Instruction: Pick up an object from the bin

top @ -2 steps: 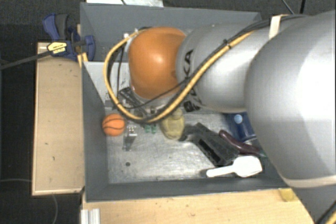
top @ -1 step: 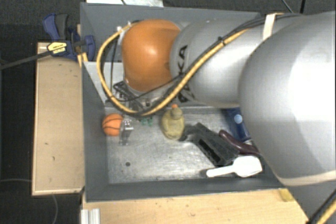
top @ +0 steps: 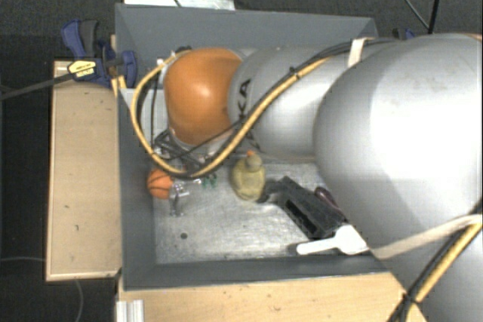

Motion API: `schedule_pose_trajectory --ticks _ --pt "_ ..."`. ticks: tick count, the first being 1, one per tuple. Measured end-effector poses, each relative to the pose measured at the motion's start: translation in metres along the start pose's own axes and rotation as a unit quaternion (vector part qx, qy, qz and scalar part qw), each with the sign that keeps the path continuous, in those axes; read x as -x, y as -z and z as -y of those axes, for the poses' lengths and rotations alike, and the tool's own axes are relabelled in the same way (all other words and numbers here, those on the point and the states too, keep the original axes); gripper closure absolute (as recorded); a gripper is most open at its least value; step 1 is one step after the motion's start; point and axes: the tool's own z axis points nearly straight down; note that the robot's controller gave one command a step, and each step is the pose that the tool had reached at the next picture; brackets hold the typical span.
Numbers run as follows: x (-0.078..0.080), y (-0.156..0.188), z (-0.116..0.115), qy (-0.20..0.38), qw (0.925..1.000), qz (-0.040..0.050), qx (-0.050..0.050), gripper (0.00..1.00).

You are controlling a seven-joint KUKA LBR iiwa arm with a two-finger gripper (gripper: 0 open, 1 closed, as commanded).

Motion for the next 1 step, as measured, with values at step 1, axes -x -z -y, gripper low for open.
schedule_pose_trajectory --ticks 1 --pt "0.0061 -0.0147 0.0028 -0.019 0.9998 -0.0005 0.000 1.00"
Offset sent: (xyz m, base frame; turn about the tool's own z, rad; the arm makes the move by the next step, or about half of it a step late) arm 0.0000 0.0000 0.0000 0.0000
